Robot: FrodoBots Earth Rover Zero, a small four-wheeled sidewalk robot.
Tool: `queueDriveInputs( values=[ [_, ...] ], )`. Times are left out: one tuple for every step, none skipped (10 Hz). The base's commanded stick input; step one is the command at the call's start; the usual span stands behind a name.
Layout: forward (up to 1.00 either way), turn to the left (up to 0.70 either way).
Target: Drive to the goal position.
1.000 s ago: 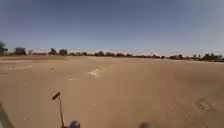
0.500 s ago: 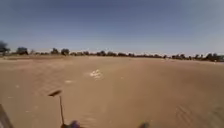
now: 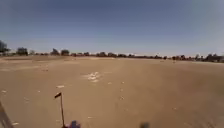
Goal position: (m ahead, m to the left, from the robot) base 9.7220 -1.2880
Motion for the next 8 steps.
queueDriveInputs(
  values=[
    [0.70, 0.00],
    [0.70, 0.00],
    [0.70, 0.00],
    [0.70, 0.00],
    [0.70, 0.00],
    [0.70, 0.00],
    [0.70, 0.00],
    [0.70, 0.00]
  ],
)
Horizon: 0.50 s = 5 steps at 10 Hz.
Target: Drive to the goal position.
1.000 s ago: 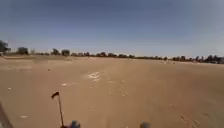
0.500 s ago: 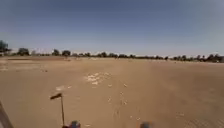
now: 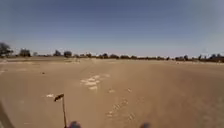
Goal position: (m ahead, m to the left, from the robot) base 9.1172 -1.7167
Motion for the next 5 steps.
queueDriveInputs(
  values=[
    [0.70, 0.00],
    [0.70, 0.00],
    [0.70, 0.00],
    [0.70, 0.00],
    [0.70, 0.00]
  ],
)
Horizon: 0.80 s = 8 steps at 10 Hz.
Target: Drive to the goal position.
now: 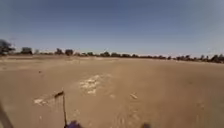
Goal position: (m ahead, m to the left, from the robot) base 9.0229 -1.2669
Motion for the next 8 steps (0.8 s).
queueDriveInputs(
  values=[
    [0.70, 0.00],
    [0.70, -0.08],
    [0.70, -0.26],
    [0.70, -0.35],
    [0.70, -0.35],
    [0.70, -0.30],
    [0.70, -0.13],
    [0.70, 0.00]
  ],
)
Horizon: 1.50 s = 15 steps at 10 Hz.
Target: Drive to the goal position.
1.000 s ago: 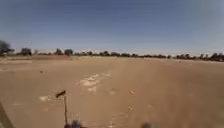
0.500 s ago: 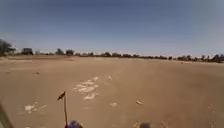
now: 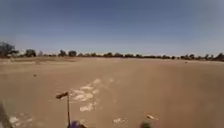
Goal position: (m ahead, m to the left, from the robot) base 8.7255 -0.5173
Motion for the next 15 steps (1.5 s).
queueDriveInputs(
  values=[
    [0.70, 0.00],
    [0.70, 0.00],
    [0.70, 0.00],
    [0.70, 0.00],
    [0.70, 0.00],
    [0.70, 0.00],
    [0.70, 0.00],
    [0.70, 0.00],
    [0.70, 0.00],
    [0.70, 0.00],
    [0.70, 0.00],
    [0.70, 0.00],
    [0.70, 0.00],
    [0.70, 0.00],
    [0.70, 0.00]
  ],
)
